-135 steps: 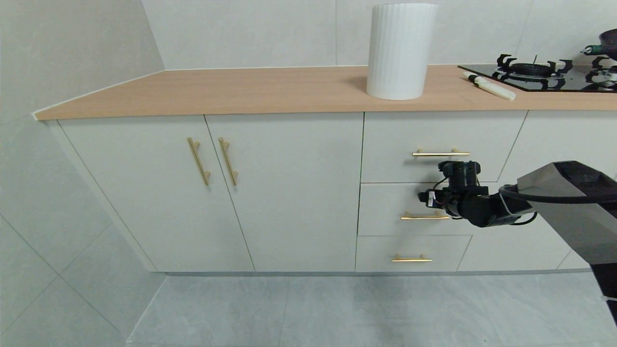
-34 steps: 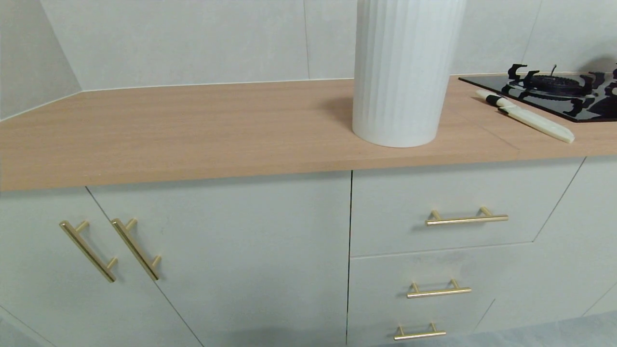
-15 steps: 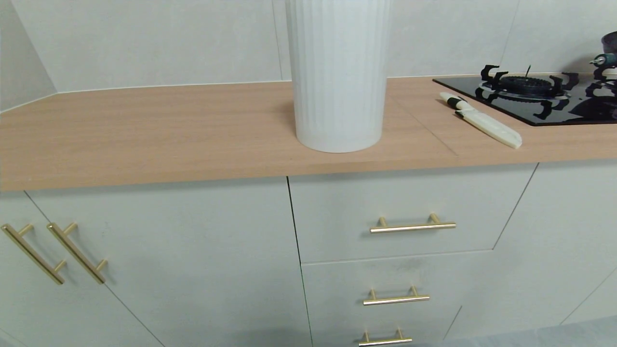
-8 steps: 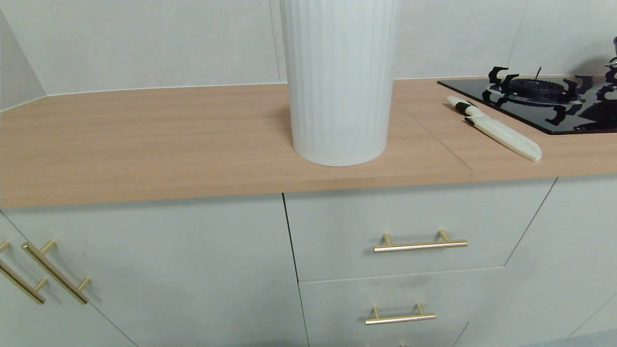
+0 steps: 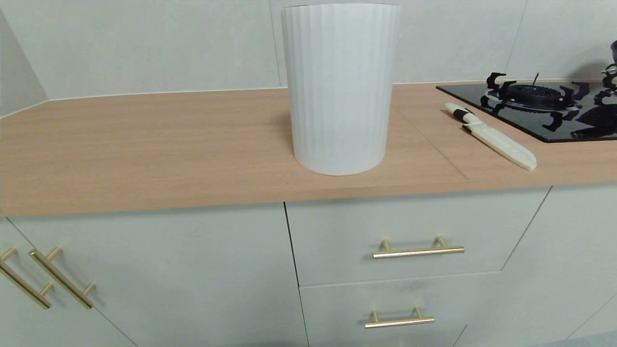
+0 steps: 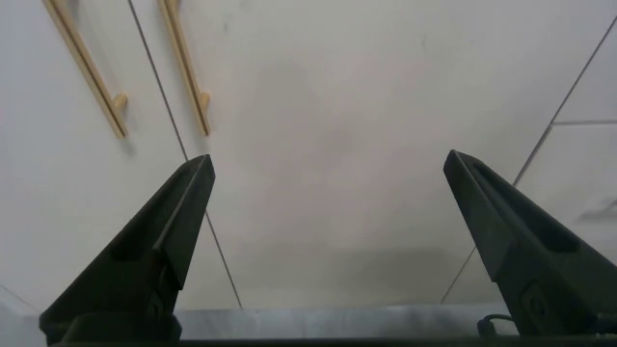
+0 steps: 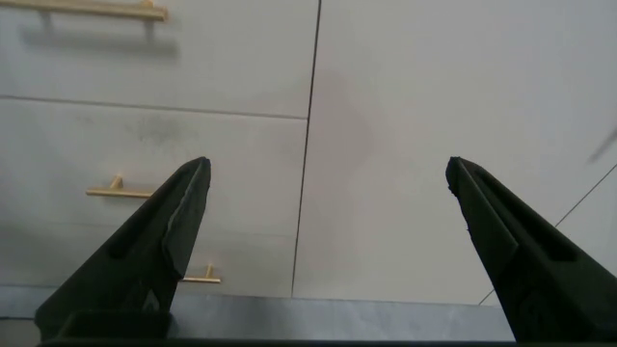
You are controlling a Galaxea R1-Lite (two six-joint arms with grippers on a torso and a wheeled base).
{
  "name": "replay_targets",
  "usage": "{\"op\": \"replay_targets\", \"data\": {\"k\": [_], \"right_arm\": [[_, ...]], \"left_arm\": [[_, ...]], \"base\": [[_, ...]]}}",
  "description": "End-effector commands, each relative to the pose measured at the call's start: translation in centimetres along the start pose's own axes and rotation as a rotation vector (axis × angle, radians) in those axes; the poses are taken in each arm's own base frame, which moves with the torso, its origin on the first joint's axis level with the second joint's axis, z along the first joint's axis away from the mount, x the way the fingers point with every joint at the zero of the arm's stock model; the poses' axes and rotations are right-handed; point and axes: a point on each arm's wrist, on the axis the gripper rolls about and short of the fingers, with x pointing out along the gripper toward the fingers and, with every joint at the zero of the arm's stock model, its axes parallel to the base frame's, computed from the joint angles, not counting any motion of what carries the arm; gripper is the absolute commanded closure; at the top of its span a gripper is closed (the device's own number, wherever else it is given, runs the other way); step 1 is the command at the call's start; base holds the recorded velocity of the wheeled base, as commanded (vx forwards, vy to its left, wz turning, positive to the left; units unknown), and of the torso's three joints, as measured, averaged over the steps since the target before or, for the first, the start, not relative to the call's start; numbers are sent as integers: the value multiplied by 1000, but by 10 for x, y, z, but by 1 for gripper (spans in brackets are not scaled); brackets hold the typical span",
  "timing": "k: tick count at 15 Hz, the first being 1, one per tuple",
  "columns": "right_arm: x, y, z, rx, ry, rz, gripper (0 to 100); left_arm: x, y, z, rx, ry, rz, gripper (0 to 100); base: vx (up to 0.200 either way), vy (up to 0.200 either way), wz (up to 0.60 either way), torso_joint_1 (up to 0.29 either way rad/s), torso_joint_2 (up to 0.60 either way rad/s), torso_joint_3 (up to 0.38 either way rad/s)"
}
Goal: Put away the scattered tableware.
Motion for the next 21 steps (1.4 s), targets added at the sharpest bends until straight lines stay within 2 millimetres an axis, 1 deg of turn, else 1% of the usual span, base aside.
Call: {"op": "replay_targets", "data": {"k": [1,11,21], "right_arm": [[0,0,0,0,2,1,0],[0,0,0,0,3,-1,0],[0,0,0,0,3,-1,0]], "left_arm": [[0,0,0,0,2,1,0],[0,0,0,0,2,1,0],[0,0,0,0,2,1,0]], "base": [[0,0,0,85,-71,-290],[0,0,0,150,-482,-307],[0,0,0,210,-496,-289]]}}
